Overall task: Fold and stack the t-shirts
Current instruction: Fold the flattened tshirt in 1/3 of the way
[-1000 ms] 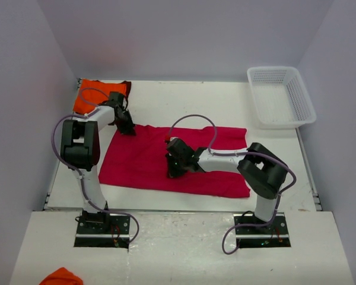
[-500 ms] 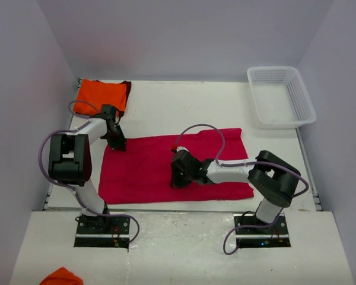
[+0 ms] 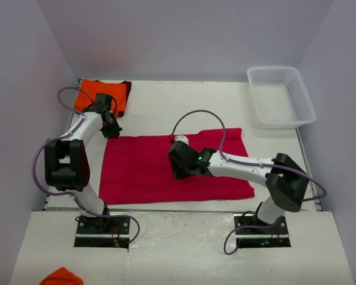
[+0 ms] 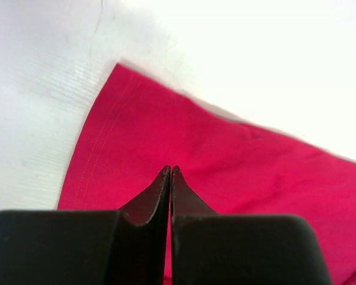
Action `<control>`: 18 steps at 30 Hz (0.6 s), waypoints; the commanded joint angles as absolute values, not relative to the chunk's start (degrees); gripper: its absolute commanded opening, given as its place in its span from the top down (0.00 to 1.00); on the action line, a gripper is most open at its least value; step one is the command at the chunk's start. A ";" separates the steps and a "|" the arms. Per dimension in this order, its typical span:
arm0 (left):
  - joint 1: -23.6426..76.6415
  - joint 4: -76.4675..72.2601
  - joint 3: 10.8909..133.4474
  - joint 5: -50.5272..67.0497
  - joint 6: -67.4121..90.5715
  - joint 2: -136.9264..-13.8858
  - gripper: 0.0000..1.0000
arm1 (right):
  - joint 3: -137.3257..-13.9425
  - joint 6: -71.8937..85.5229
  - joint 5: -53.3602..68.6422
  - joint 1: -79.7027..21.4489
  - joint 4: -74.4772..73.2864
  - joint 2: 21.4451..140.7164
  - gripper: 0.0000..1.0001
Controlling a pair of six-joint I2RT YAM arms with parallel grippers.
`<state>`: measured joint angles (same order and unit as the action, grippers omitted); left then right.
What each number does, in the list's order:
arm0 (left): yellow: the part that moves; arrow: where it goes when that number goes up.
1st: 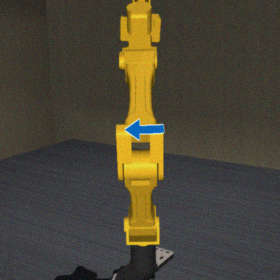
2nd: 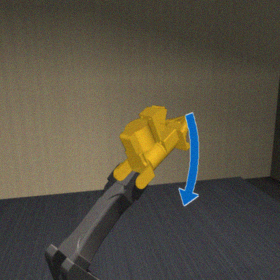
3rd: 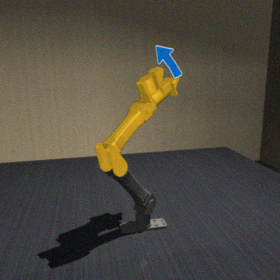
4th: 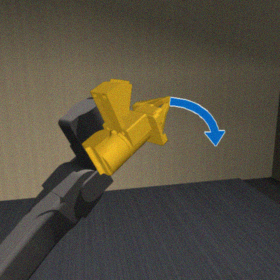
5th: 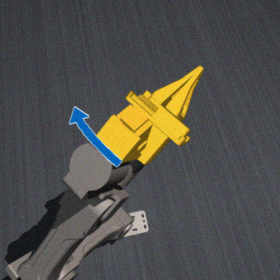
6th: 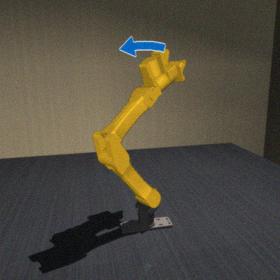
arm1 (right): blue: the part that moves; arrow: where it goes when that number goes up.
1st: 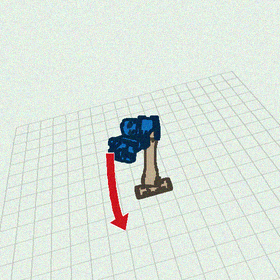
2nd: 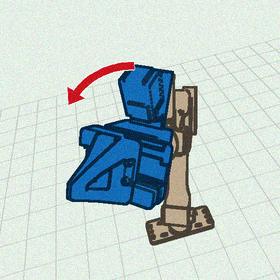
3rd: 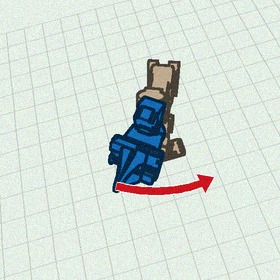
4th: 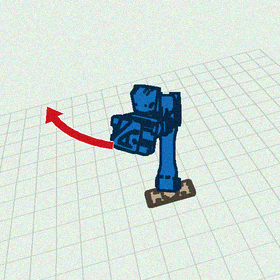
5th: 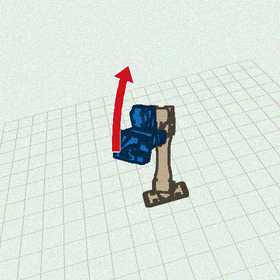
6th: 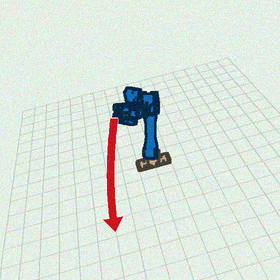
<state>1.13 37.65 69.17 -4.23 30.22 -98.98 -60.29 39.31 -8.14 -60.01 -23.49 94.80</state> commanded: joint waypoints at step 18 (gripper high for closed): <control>24.96 26.03 86.05 28.03 25.93 -104.41 1.00 | -82.87 25.40 -5.99 -15.66 -39.73 96.58 0.25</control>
<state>24.34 28.34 84.40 22.57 28.16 -104.05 -77.95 28.91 -8.88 -18.33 -37.41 94.94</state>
